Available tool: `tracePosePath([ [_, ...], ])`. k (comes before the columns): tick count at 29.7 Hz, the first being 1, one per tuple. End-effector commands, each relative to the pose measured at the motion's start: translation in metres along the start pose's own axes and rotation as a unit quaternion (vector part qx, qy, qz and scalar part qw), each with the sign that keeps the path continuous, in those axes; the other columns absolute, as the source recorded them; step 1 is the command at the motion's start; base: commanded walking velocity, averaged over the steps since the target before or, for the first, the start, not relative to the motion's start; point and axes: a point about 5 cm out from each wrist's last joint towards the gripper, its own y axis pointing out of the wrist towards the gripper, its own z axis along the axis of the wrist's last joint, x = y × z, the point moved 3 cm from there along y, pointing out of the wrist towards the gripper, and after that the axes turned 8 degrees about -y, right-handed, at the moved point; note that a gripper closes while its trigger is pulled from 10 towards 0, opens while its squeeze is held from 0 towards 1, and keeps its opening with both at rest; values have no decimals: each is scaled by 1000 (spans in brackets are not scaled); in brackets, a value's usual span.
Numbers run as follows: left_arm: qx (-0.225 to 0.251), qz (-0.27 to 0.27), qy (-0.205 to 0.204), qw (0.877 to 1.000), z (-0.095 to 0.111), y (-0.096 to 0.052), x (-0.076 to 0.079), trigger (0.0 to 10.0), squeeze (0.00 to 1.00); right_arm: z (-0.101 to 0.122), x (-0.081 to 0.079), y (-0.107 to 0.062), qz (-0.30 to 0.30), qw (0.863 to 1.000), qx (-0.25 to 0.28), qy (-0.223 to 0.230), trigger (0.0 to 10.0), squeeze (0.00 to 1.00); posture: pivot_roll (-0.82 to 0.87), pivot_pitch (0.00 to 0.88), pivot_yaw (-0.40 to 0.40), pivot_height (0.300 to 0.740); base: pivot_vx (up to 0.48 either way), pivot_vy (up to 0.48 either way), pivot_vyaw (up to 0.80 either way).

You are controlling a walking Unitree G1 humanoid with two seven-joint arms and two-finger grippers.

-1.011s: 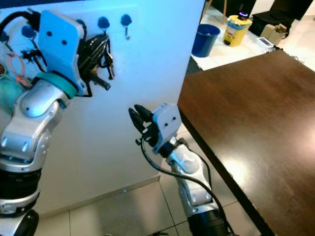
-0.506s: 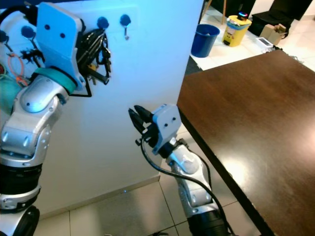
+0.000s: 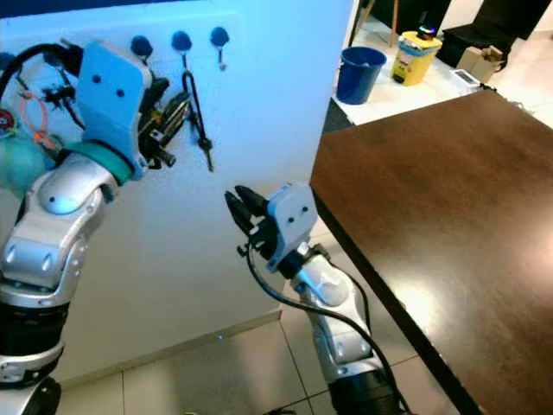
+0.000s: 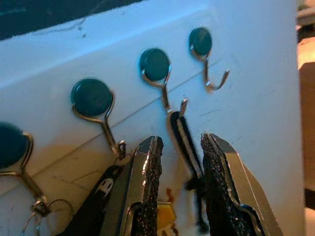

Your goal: Hang keys on a hook

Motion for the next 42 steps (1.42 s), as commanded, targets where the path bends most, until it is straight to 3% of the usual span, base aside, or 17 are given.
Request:
tracePosePath([
  [1,4,-1,-12,1000,2,-5,-1,10000,0,-3,-2,-2,2,1000,-5,6,10000,0,74,0,91,740,0,0,0],
  [5,26,-2,-30,999,9,-14,-1,10000,0,-2,-2,-2,1,1000,-5,6,10000,0,76,0,91,740,0,0,0],
  [7,34,-6,-37,999,12,-22,-1,10000,0,-2,-2,-3,0,1000,-4,5,10000,0,83,0,85,740,0,0,0],
  [8,32,-7,-37,999,8,-36,-1,10000,0,0,1,-4,-4,1000,-1,2,10000,0,84,0,82,740,0,0,0],
  [9,32,-7,-37,999,8,-36,-1,10000,0,0,1,-4,-4,1000,-1,2,10000,0,84,0,82,740,0,0,0],
  [13,18,10,-8,1000,-2,-44,-3,10000,0,5,7,-4,-16,1000,4,-3,10000,0,83,0,79,740,0,0,0],
  [14,14,31,18,999,-6,-48,-6,10000,0,9,12,-4,-27,1000,8,-9,10000,0,81,0,77,740,0,0,0],
  [16,14,31,18,999,-6,-48,-6,10000,0,9,12,-4,-27,1000,8,-9,10000,0,81,0,77,740,0,0,0],
  [17,10,86,41,995,-12,-55,-8,10000,0,21,26,-7,-62,997,14,-34,10000,0,73,9,66,740,0,0,0],
  [24,7,128,98,987,-17,-60,-10,10000,0,30,37,-13,-105,992,18,-66,10000,0,71,14,66,740,0,0,0],
  [25,-5,155,111,982,-20,-61,-21,10000,0,32,43,-19,-143,986,15,-87,10000,0,68,28,77,740,0,0,0],
  [28,-19,165,112,980,-27,-62,-27,10000,0,34,48,-25,-176,979,12,-103,10000,0,64,31,78,740,0,0,0],
  [29,-40,167,77,982,-36,-65,-28,10000,0,36,48,-29,-181,978,14,-104,10000,0,46,37,77,740,0,0,0],
  [30,-40,167,77,982,-36,-65,-28,10000,0,36,48,-29,-181,978,14,-104,10000,0,46,37,77,740,0,0,0],
  [32,-66,178,25,982,-49,-69,-31,10000,0,38,48,-35,-184,978,14,-100,10000,0,41,38,76,740,0,0,0],
  [37,-69,188,16,980,-53,-70,-34,10000,0,34,52,-38,-191,977,6,-98,10000,0,36,36,75,740,-52,0,0],
  [42,-64,210,41,975,-52,-72,-41,10000,0,31,57,-39,-205,974,-2,-98,10000,0,35,40,77,740,-274,0,0],
])
